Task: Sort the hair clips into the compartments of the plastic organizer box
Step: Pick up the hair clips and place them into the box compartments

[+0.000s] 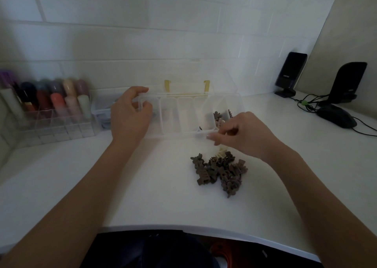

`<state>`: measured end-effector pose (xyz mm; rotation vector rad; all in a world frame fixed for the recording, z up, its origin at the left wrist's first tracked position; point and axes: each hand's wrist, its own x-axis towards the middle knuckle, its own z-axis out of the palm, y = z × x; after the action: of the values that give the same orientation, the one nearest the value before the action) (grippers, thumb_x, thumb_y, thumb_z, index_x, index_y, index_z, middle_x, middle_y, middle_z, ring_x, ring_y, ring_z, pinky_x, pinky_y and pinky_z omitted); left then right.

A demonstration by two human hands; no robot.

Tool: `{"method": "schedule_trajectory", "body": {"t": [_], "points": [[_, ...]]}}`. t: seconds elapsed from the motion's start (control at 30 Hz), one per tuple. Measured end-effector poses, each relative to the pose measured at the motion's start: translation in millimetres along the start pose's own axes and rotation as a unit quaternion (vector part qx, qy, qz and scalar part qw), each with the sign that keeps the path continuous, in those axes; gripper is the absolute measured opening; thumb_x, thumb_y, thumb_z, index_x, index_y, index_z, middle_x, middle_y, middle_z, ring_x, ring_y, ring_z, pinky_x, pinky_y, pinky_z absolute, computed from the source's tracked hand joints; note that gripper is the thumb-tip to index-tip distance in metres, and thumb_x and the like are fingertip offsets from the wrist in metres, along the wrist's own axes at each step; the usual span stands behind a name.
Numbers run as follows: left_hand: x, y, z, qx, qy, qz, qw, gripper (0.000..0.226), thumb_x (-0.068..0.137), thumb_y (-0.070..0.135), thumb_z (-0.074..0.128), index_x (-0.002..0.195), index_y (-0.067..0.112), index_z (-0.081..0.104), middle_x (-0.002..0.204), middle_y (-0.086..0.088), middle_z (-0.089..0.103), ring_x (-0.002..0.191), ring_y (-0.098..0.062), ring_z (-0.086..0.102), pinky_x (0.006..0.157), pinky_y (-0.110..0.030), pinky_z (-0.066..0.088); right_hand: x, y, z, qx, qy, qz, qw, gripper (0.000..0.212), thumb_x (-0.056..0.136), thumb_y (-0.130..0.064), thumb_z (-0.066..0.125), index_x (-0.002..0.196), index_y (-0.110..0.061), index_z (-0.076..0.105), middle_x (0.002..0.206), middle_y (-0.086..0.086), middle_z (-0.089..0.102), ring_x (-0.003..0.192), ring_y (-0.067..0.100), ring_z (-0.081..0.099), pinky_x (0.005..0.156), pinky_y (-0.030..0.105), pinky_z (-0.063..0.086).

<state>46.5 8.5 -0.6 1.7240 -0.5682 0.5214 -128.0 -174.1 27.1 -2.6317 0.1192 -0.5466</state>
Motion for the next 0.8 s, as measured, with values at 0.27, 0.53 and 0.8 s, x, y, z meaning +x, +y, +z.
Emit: {"method": "schedule_trajectory", "body": {"t": [0.27,0.53,0.8], "points": [[0,3,-1,0.01,-0.002,-0.006,1.0,0.031,0.079,0.008,0.057,0.106,0.021,0.065,0.094,0.007,0.06,0.065,-0.006,0.054,0.067,-0.013,0.041,-6,2,-11,-0.18,-0.137,0.079,0.971,0.025,0.081,-0.059,0.057,0.098,-0.045,0.069,0.061,-0.017,0.051,0.055,-0.002,0.046,0.052,0.02,0.03],[0,2,-1,0.013,-0.001,-0.004,1.0,0.031,0.078,0.009,0.057,0.105,0.021,0.065,0.096,0.008,0.06,0.075,-0.012,0.057,0.073,-0.018,0.041,-4,8,-8,-0.157,-0.15,0.056,0.975,0.017,0.079,-0.045,0.066,0.093,-0.035,0.064,0.069,-0.012,0.06,0.062,0.001,0.052,0.056,0.023,0.035],[1,4,-2,0.006,0.001,-0.005,1.0,0.037,0.07,0.021,0.051,0.104,0.024,0.065,0.097,0.007,0.061,0.074,-0.016,0.059,0.078,-0.028,0.049,1,8,-10,0.05,-0.019,0.003,0.999,0.022,0.068,-0.037,0.08,0.087,-0.032,0.068,0.059,-0.008,0.056,0.047,0.004,0.044,0.05,0.011,0.034]]}}
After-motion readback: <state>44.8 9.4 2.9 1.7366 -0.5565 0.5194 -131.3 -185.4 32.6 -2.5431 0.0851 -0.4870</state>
